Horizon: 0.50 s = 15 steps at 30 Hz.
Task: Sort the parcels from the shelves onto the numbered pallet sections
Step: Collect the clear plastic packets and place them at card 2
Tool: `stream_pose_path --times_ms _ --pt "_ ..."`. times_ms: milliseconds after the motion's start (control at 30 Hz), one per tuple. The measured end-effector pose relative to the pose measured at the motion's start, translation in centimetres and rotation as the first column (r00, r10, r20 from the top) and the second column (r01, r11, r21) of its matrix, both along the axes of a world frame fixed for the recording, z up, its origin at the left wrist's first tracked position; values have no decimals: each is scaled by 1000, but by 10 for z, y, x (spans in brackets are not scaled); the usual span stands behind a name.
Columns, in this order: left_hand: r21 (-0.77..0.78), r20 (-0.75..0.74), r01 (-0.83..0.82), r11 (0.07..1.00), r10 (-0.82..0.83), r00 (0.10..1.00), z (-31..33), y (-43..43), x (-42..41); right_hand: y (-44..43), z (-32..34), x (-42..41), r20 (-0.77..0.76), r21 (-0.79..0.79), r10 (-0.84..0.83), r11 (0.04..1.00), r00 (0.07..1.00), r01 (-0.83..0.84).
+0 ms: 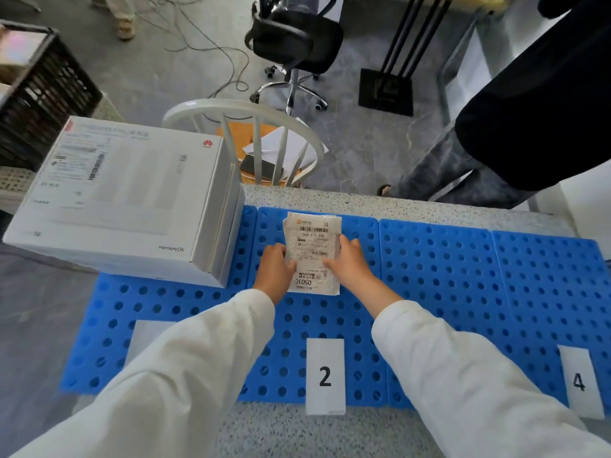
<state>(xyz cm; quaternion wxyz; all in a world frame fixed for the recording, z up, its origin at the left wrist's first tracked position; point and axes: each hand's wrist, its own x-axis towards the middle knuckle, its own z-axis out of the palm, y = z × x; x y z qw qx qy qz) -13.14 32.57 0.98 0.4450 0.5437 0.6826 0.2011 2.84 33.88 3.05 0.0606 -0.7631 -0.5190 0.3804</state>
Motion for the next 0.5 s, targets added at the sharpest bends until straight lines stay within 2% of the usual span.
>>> stream_pose_path --times_ms 133,333,500 --pt "-46 -9 101 994 -101 995 -2 0 -4 -7 -3 2 35 -6 36 999 999 -36" --pt "-84 -87 161 983 -168 982 4 6 -8 -28 6 10 -38 -42 15 999 999 -17" --pt "49 -243 291 956 -271 931 37 15 12 -45 39 35 26 31 -10 999 1000 10"
